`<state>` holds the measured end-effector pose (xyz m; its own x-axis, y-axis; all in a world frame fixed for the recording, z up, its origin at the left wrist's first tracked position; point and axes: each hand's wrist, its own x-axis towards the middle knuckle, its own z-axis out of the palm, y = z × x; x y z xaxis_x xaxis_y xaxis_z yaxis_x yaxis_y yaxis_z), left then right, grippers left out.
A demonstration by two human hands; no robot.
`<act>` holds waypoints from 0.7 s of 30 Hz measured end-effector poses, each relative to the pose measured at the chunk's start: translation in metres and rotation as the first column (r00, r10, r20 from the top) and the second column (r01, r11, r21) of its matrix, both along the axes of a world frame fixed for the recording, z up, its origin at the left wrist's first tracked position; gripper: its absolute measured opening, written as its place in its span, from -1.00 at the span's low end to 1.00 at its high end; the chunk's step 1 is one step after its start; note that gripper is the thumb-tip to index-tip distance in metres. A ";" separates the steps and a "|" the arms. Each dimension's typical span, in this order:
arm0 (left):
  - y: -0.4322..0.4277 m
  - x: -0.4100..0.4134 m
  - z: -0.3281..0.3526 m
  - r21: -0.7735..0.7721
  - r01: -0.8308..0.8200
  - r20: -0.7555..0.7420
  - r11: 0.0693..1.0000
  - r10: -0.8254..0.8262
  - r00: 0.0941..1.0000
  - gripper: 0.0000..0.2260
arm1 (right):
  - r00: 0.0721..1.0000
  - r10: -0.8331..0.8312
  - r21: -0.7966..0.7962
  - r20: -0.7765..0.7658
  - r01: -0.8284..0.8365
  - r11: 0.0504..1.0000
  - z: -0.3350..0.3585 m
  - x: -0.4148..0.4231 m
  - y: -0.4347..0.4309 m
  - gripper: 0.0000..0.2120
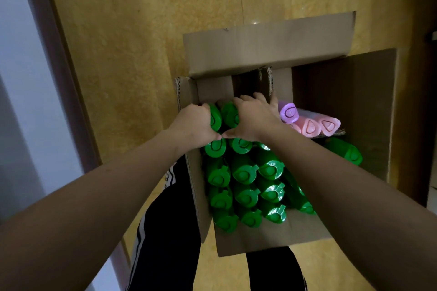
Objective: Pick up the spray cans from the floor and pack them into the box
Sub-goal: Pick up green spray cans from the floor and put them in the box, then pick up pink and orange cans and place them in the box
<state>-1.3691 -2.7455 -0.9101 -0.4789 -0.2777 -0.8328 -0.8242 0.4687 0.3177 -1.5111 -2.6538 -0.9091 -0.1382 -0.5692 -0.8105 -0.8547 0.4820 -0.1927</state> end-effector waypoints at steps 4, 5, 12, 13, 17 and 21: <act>0.000 0.000 0.009 0.029 -0.070 -0.009 0.997 0.070 0.997 -0.52 | 0.999 -0.050 -0.095 0.011 0.051 0.994 0.004 0.003 0.018 0.04; 0.000 0.002 0.010 0.021 -0.078 -0.026 0.997 0.079 0.997 -0.57 | 0.998 -0.067 -0.120 0.011 0.068 0.990 0.005 0.002 0.022 0.05; 0.019 0.011 0.029 -0.025 -0.142 -0.135 0.990 0.137 0.981 -0.38 | 0.982 -0.189 -0.279 -0.031 0.173 0.945 0.017 -0.007 0.050 -0.03; 0.021 0.012 0.034 -0.026 -0.142 -0.143 0.990 0.137 0.980 -0.38 | 0.984 -0.176 -0.280 -0.036 0.159 0.947 0.021 -0.006 0.054 -0.04; 0.026 0.015 0.062 -0.104 -0.128 -0.149 0.986 0.112 0.982 -0.36 | 0.987 -0.151 -0.303 -0.051 0.129 0.944 0.050 -0.008 0.063 -0.04; 0.027 0.014 0.118 -0.179 -0.106 -0.095 0.978 0.090 0.991 -0.29 | 0.990 -0.079 -0.399 -0.115 0.027 0.917 0.112 -0.022 0.064 -0.11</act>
